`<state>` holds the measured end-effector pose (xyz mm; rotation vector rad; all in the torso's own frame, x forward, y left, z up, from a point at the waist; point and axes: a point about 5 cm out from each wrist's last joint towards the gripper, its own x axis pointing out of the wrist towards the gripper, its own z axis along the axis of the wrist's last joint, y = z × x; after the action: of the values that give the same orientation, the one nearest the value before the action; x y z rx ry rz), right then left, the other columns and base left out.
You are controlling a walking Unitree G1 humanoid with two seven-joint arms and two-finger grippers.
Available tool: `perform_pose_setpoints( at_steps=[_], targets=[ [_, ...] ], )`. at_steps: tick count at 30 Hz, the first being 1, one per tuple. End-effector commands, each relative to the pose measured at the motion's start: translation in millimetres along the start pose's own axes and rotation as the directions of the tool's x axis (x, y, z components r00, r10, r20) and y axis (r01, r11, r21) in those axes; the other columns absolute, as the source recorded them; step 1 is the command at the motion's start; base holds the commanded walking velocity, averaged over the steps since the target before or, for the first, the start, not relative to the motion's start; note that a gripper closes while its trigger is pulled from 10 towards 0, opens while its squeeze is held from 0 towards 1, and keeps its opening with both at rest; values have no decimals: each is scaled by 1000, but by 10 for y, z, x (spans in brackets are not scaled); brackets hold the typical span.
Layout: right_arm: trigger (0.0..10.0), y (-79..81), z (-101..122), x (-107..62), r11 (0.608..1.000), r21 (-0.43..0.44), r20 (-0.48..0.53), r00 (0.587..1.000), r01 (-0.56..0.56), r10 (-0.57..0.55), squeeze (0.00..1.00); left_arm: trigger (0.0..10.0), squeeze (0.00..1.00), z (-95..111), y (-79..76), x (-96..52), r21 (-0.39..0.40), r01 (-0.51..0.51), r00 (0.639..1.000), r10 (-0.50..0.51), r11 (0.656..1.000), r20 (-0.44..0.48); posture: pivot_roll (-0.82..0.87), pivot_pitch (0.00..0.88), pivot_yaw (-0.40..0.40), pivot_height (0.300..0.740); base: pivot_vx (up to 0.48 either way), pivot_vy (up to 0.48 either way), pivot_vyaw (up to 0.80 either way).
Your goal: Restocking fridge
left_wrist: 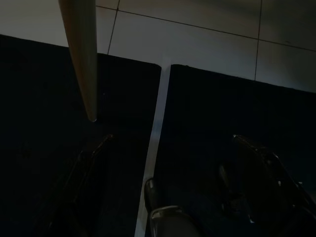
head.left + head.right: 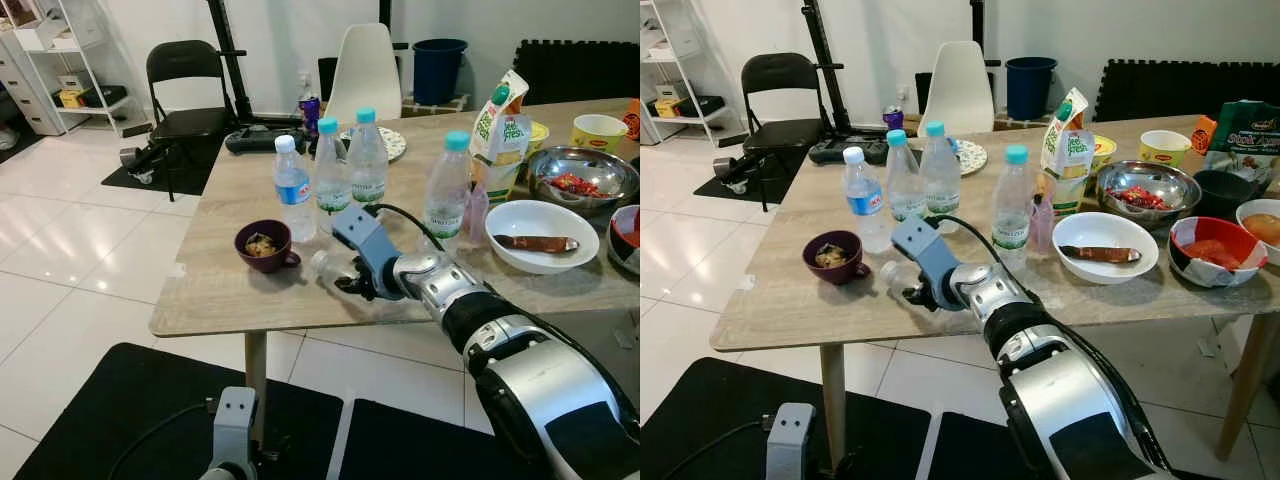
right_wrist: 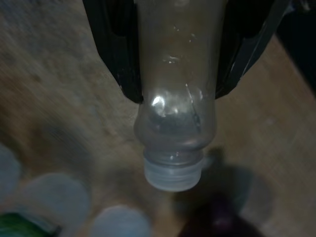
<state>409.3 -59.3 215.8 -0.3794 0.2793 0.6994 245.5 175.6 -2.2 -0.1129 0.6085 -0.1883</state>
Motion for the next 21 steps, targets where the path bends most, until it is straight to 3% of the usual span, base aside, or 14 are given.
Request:
perform_pose_setpoints(
  at_steps=[1, 3, 5, 6, 8, 10, 11, 15, 16, 18, 19, 21],
  targets=[
    [314, -31, 24, -12, 999, 47, 61, 998, 28, -31, 0, 10000, 0, -83, 69, -41, 0, -19, 999, 19, 1000, -36, 27, 209, 57, 740, 0, 0, 0],
    [2078, -141, 72, -70, 989, 127, 136, 987, 73, -90, 0, 10000, 0, -83, 83, -45, 3, -20, 999, 20, 1000, -38, 23, 209, 65, 740, 0, 0, 0],
    [2510, -195, 96, -99, 981, 168, 169, 978, 96, -125, 0, 10000, 0, -83, 86, -45, 5, -20, 999, 20, 1000, -39, 22, 208, 66, 740, 0, 0, 0],
    [3686, -253, 121, -132, 967, 222, 206, 964, 122, -169, 0, 10000, 0, -80, 88, -42, 7, -19, 999, 20, 1000, -39, 20, 209, 70, 740, 0, 0, 0],
    [9608, -341, 145, -184, 934, 318, 267, 930, 160, -251, 0, 10000, 0, -72, 85, -33, 9, -18, 999, 18, 1000, -38, 18, 206, 72, 740, 0, 0, 0],
    [10000, -407, 133, -233, 885, 432, 333, 882, 173, -335, 0, 10000, 0, -60, 73, -21, 12, -14, 999, 15, 1000, -36, 17, 203, 73, 740, 0, 0, 0],
    [10000, -407, 133, -233, 885, 432, 333, 882, 173, -335, 0, 10000, 0, -60, 73, -21, 12, -14, 999, 15, 1000, -36, 17, 203, 73, 740, 0, 0, 0],
    [10000, -420, -84, -294, 754, 653, 440, 775, 71, -453, 0, 10000, 0, -40, 36, 1, 15, -4, 1000, 4, 1000, -31, 14, 199, 81, 740, 0, 0, 0],
    [10000, -420, -84, -294, 754, 653, 440, 775, 71, -453, 0, 10000, 0, -40, 36, 1, 15, -4, 1000, 4, 1000, -31, 14, 199, 81, 740, 0, 0, 0],
    [10000, -383, -244, -316, 706, 707, 462, 727, 44, -508, 0, 10000, 0, -37, 26, 9, 16, 1, 1000, 0, 1000, -30, 14, 198, 84, 740, 0, 0, 0],
    [10000, -383, -244, -316, 706, 707, 462, 727, 44, -508, 0, 10000, 0, -37, 26, 9, 16, 1, 1000, 0, 1000, -30, 14, 198, 84, 740, 0, 0, 0],
    [10000, -336, -379, -346, 671, 741, 481, 680, 21, -553, 0, 10000, 0, -33, 18, 13, 18, 5, 1000, -5, 1000, -28, 15, 200, 87, 740, 0, 0, 0]
  ],
)
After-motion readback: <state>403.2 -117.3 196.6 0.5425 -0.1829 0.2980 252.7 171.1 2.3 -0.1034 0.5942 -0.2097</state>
